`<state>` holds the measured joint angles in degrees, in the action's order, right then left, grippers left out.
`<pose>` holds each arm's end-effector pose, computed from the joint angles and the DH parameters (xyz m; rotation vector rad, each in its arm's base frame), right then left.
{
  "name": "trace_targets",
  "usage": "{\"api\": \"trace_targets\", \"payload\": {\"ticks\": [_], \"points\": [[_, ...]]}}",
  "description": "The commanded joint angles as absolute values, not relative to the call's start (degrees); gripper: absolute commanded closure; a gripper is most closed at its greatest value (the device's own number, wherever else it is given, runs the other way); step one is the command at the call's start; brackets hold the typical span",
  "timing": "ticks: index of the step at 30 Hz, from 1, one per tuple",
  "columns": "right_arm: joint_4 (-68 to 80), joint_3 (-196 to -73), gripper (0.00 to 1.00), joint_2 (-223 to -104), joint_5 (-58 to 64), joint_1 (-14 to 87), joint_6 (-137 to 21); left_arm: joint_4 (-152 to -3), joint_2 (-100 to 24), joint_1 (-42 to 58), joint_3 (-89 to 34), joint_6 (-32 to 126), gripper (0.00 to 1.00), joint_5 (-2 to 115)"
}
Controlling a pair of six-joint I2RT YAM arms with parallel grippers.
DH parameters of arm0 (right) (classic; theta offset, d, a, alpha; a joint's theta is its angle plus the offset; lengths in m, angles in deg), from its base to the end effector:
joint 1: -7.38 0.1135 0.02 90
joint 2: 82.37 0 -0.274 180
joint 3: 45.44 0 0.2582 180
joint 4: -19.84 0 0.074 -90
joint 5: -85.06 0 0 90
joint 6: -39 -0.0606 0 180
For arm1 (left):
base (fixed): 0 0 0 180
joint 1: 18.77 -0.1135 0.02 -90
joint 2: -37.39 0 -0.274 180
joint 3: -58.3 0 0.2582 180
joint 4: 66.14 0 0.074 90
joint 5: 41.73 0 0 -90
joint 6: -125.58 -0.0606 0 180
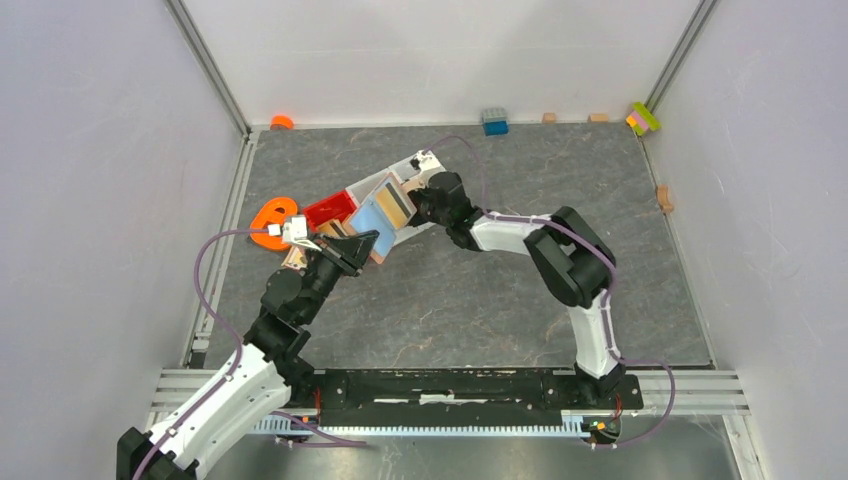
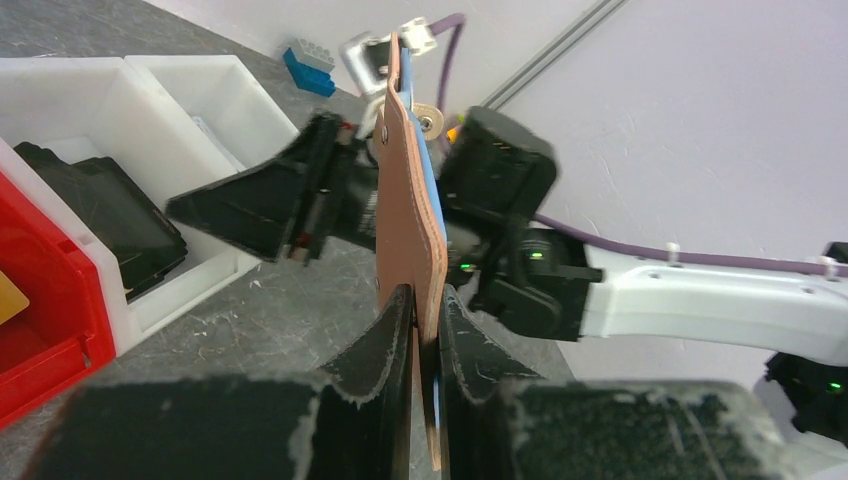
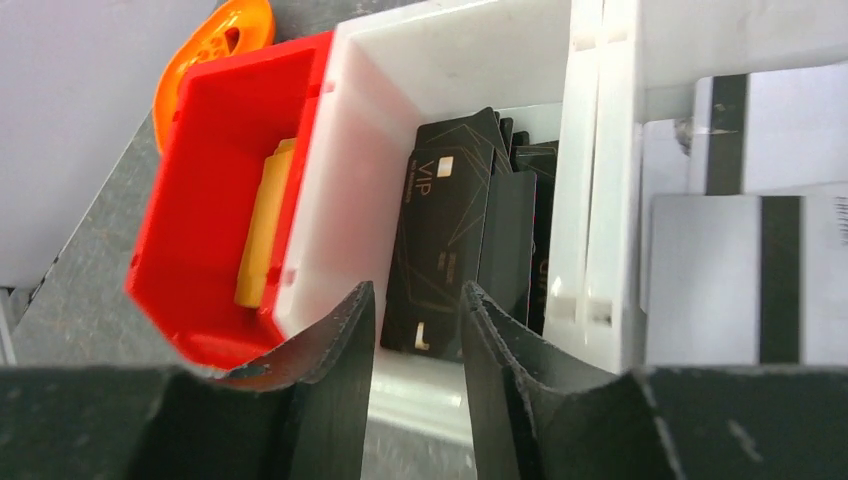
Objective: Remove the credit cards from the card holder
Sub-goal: Place the credit card in the storage box, then remove the credit card from the card holder.
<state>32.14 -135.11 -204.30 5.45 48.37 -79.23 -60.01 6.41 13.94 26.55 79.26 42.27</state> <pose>0.3769 0.3420 0.1626 -0.3553 2.0095 0.9630 0.1520 -0.0901 0.2741 -0.2363 1.5143 -1.0044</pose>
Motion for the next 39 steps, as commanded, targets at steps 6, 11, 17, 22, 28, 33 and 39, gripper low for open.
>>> {"api": "trace_targets", "payload": {"ticks": [6,11,17,22,28,33,39], "points": [[32.39,-119.43,0.47,-181.83,-1.69,47.46,-73.83,-54.12,8.24,13.84,27.69,80.45,0.94,42.34],[34.9,-105.56,0.25,-170.51,-8.03,47.46,-72.55,-53.64,7.39,13.84,28.73,84.12,0.98,39.97],[31.23,-94.54,0.02,-158.9,-11.66,47.53,-77.78,-47.39,1.06,13.88,28.74,82.79,0.98,46.65],[25.29,-90.59,0.02,-151.06,-15.27,47.55,-80.63,-44.39,-4.71,13.84,27.11,81.55,0.98,52.87],[35.06,-81.46,0.02,-140.2,-14.23,47.55,-76.92,-39.74,-11.07,13.92,26.39,82.3,0.98,57.39],[40.72,-76.94,0.02,-134.09,-11.21,47.48,-73.74,-35.34,-16.83,14.01,24.1,82.89,0.98,64.26],[44.69,-74.67,0.02,-133.01,-6.67,47.22,-75.72,-28.49,-20.56,14.49,23.42,84.26,0.95,70.69]]}}
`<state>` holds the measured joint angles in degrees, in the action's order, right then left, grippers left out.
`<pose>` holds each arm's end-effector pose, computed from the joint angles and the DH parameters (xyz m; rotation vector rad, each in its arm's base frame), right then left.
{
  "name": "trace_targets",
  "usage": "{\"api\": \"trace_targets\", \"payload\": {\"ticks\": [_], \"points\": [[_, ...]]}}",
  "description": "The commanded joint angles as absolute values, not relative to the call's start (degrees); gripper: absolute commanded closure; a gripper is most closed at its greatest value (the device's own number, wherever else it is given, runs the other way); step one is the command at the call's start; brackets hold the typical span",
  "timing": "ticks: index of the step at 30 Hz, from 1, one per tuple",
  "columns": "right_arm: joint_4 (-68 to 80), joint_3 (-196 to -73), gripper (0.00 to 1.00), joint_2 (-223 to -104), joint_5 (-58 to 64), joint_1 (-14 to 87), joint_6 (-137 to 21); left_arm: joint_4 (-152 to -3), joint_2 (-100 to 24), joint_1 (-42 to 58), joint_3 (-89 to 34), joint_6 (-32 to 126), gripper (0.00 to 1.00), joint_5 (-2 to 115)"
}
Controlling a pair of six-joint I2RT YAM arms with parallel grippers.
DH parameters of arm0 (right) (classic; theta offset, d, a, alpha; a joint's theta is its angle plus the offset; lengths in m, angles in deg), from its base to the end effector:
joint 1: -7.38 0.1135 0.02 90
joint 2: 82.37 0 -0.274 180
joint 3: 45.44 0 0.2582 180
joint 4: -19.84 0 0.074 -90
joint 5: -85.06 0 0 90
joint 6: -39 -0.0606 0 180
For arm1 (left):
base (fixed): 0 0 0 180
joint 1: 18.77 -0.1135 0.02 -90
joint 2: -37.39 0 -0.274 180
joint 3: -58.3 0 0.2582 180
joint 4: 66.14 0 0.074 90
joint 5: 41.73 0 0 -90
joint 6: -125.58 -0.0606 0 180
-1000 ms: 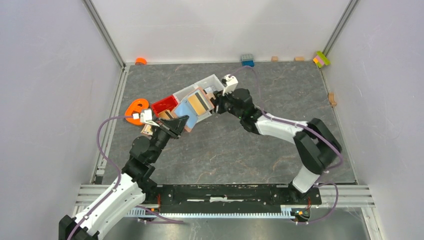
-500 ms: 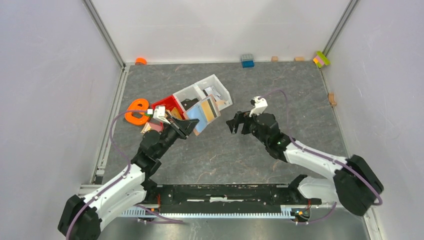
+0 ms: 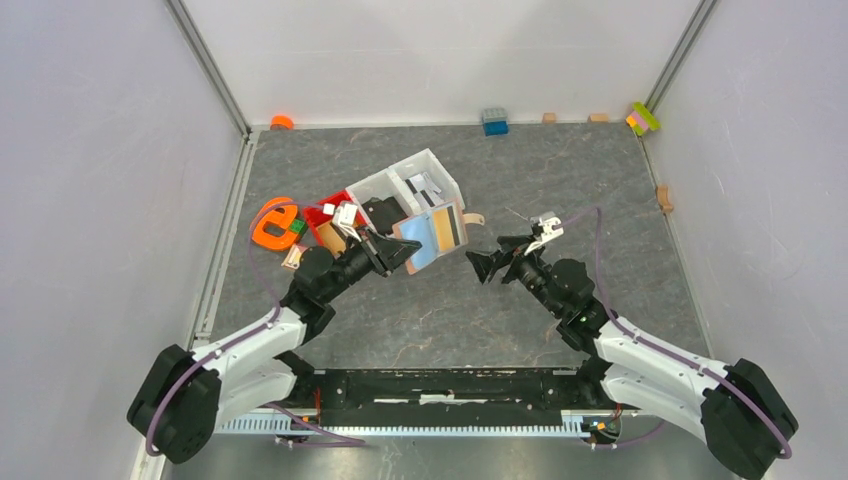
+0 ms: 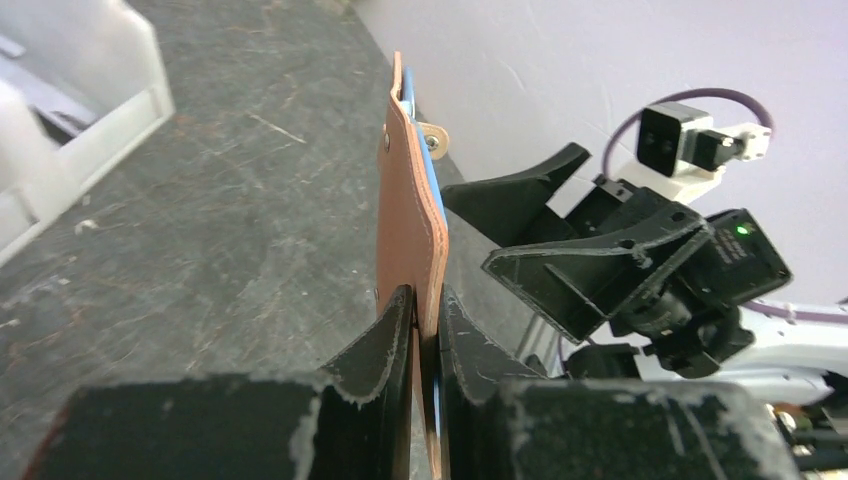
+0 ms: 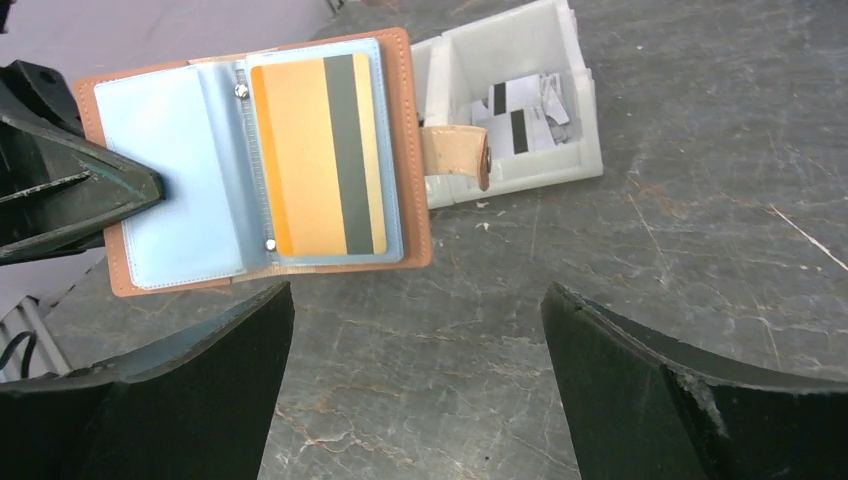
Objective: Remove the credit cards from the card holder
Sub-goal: Remove the credit card from the card holder.
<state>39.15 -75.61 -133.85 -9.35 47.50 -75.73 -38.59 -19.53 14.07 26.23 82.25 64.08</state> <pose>0.1745 0.1409 0.2294 -0.1617 1.6591 0.8084 0.1901 -0.1423 0.2408 0.0400 1.6775 -1.2904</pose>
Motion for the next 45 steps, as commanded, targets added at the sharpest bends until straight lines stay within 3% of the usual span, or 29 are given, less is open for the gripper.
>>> {"api": "trace_targets", "payload": {"ticks": [1,10,17,24,29,38,39,41,45], "points": [[44.29,-74.63,0.02,-132.82,-6.98,46.96,-76.0,-27.61,-20.86,14.53,23.33,84.18,0.94,71.55],[59.66,-67.96,0.02,-130.83,11.54,37.62,-86.56,-19.47,-21.11,15.04,24.45,85.56,0.98,75.8],[79.04,-65.05,0.05,-136.21,22.35,34.8,-93.61,-11.73,-24.9,15.49,23.86,89.05,0.98,80.15],[82.49,-64.16,0.14,-136.02,22.74,34.8,-93.4,-13.48,-26.69,15.98,22.8,88.56,0.98,80.36],[79.07,-64.5,0.38,-134.71,21.28,34.8,-92.14,-14.1,-28.06,17.67,20.98,87.78,0.98,82.28],[81.42,-64.02,0.73,-135.49,21.68,34.81,-93.17,-19.13,-27.83,18.14,20.29,86.11,0.98,79.64],[81.18,-64.07,0.79,-135.54,21.5,34.81,-93.16,-22.66,-26.93,18.14,20.21,84.61,0.95,77.54],[80.19,-64.05,0.88,-135.53,20.55,34.85,-93.19,-32.86,-24.19,18.14,19.72,81.28,0.81,70.92],[76.53,-64.66,0.95,-136.1,18.9,34.8,-93.09,-51.05,-18.63,18.15,18.43,77.71,0.57,55.03]]}}
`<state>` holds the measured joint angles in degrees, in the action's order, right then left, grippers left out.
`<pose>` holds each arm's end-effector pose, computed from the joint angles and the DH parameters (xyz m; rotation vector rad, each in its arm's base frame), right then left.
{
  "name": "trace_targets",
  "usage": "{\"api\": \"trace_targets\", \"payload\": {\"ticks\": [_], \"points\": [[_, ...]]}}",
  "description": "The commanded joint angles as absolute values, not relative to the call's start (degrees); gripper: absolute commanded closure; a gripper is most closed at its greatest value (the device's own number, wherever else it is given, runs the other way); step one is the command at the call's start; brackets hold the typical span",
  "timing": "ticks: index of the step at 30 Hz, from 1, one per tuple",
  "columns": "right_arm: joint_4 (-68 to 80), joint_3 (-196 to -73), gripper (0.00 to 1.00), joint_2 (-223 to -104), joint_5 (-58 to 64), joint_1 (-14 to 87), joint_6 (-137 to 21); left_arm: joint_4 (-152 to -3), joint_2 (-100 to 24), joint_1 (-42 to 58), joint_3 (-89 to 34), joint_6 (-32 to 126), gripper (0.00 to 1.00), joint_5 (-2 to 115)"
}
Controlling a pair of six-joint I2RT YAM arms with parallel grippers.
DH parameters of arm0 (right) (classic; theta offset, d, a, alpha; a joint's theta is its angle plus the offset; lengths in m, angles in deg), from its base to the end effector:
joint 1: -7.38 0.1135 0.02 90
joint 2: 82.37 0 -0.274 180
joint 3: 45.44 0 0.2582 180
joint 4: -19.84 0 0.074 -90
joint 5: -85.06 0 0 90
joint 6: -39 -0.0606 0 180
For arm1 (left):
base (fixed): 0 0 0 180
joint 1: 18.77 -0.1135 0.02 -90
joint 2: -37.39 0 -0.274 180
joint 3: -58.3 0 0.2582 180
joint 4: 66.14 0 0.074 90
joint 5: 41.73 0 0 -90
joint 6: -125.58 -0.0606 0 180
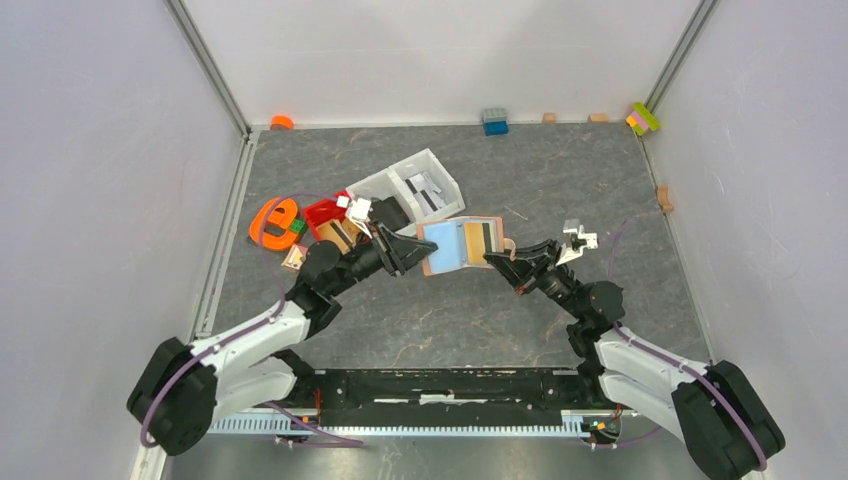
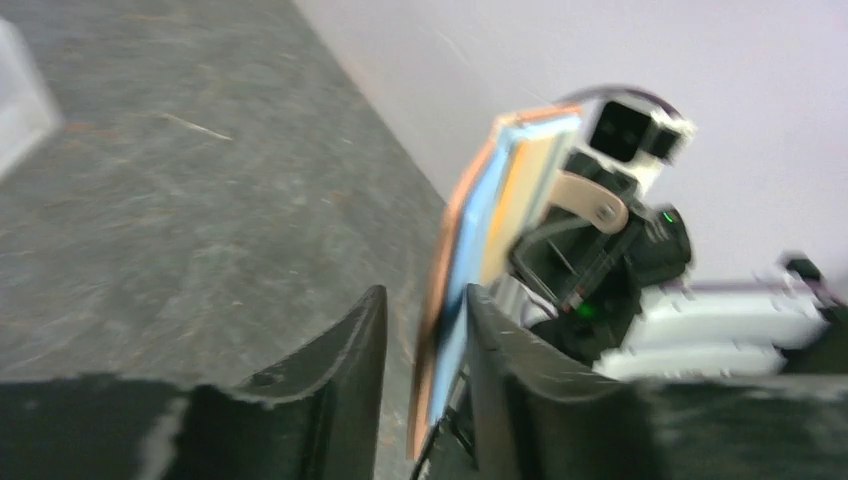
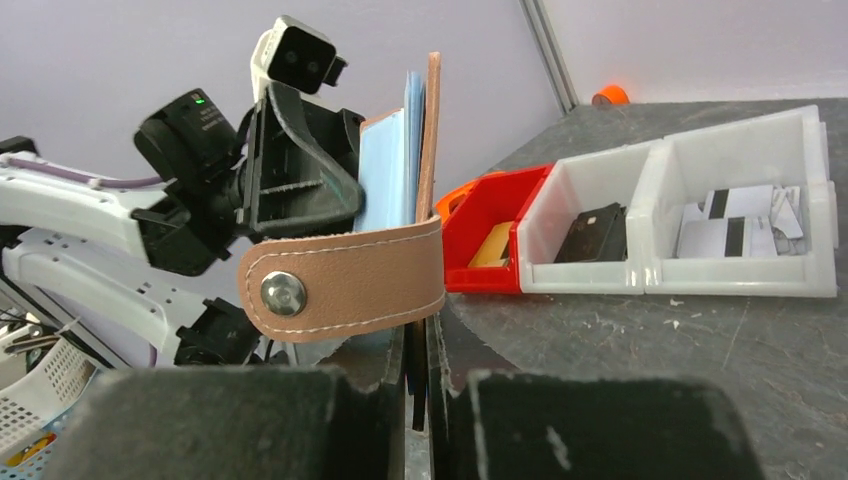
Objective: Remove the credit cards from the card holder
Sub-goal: Remove the credit card from the card holder.
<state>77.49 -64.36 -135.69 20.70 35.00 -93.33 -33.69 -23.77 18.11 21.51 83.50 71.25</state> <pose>0.1540 0.1102 0.2381 -0.2671 1.2897 1.3154 0.1870 -0.1699 0.2652 0.2166 1.6107 -1.4667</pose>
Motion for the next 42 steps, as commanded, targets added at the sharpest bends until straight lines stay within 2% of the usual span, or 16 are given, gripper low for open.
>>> {"api": "trace_targets", "payload": {"ticks": [1,2,5,9,15,20,29,42], "points": [[75.48,-64.91,0.98,-136.5,18.39,34.8,-93.06,-53.54,-17.87,18.16,18.37,77.72,0.48,51.94],[74.2,-65.3,1.0,-136.78,18.0,34.79,-92.91,-55.6,-17.18,18.14,18.32,77.92,0.41,48.98],[67.18,-67.15,1.0,-137.54,15.85,34.8,-91.78,-57.74,-15.9,18.14,18.17,78.2,0.36,46.08],[59.51,-68.59,1.0,-138.2,10.76,34.81,-90.41,-57.05,-15.27,18.14,18.06,77.42,0.36,47.95],[55.26,-70.82,1.0,-139.82,10.27,34.8,-89.44,-47.02,-20.63,18.29,17.0,77.28,0.43,62.87],[58.54,-71.0,1.0,-141.44,14.1,34.81,-90.75,-43.57,-28.01,20.25,13.19,77.19,0.5,72.42],[68.7,-70.79,1.0,-145.14,22.03,34.8,-95.9,-42.9,-32.36,21.04,11.44,77.22,0.58,75.08],[83.63,-69.53,1.0,-148.27,28.49,34.89,-104.16,-45.6,-35.11,20.97,9.88,77.24,0.58,74.61]]}}
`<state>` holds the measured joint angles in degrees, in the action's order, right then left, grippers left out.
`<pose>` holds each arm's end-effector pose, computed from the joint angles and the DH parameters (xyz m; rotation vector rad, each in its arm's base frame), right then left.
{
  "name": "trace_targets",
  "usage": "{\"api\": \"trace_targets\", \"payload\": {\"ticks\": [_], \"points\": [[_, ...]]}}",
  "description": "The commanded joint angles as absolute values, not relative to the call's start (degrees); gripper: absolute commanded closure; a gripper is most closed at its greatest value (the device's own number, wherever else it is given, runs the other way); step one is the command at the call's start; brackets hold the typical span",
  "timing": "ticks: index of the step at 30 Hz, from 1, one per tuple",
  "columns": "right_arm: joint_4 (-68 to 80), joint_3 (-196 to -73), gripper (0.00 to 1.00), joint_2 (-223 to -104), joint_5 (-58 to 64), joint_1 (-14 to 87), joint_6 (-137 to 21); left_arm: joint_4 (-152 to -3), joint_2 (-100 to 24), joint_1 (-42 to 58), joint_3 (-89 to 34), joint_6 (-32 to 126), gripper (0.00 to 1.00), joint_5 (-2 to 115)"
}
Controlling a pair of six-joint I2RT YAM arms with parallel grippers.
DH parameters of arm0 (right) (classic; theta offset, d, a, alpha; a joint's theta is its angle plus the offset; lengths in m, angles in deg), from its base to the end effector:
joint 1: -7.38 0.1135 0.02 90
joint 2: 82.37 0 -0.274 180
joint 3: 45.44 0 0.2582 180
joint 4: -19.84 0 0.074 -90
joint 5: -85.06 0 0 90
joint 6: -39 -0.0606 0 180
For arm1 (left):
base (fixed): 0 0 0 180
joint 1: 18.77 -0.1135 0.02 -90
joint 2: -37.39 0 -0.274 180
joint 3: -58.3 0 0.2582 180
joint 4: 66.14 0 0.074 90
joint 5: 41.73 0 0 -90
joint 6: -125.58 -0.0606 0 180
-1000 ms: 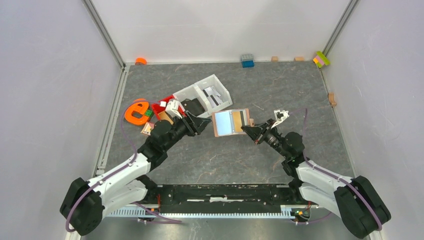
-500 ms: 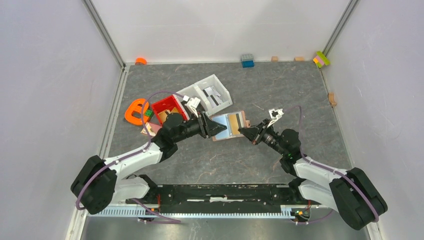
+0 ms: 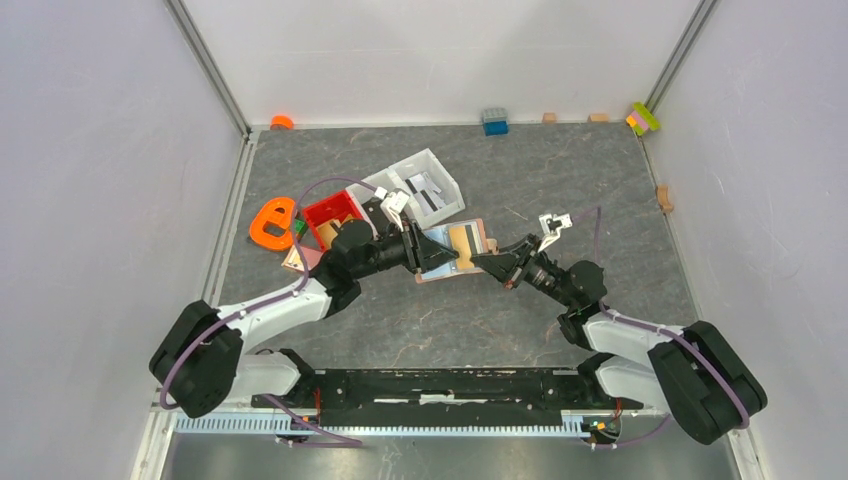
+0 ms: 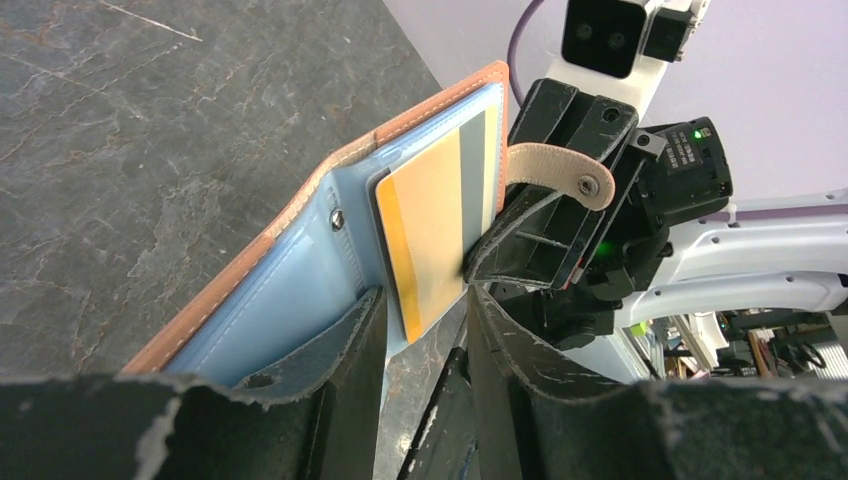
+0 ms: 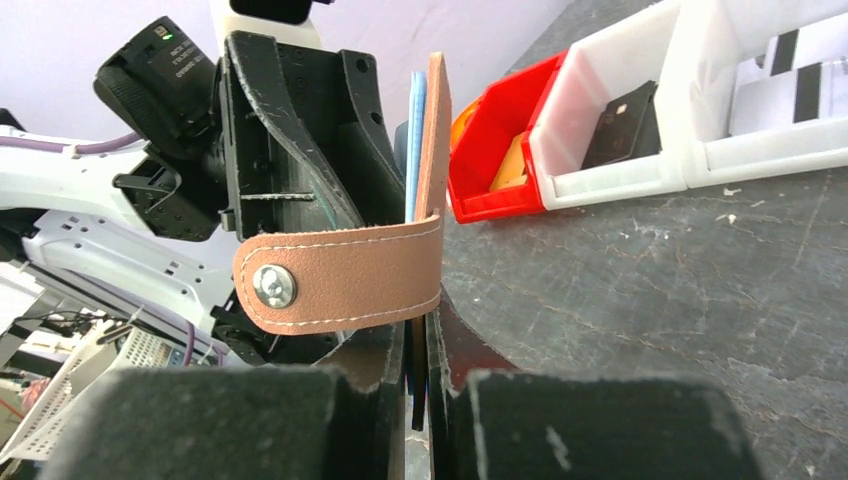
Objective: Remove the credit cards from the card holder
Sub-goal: Remove the credit card from the card holder.
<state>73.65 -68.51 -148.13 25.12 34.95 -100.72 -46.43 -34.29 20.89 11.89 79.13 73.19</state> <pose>0.1822 0.1294 0.2127 -0.1920 1.5631 1.4505 0.2114 -0.2084 0.2509 0.3067 1.8541 -1.4146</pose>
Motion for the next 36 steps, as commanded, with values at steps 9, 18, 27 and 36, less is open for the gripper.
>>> {"api": "trace_targets", "payload": {"ticks": [9,18,27,36], "points": [[86.97,-70.26,1.0,-150.78,30.36,35.66,-106.3,-38.4,-36.57,21.08,10.59,79.7,0.64,79.72],[93.47,-70.95,1.0,-155.15,32.81,36.21,-110.25,-27.67,-35.07,21.06,13.48,82.76,0.74,83.48],[93.11,-71.33,1.0,-155.86,33.01,36.22,-110.13,-23.42,-35.2,21.04,14.11,84.27,0.89,85.45],[95.25,-70.39,0.69,-155.01,32.73,35.71,-110.44,-30.96,-32.05,21.06,14.54,80.26,0.98,79.96]]}}
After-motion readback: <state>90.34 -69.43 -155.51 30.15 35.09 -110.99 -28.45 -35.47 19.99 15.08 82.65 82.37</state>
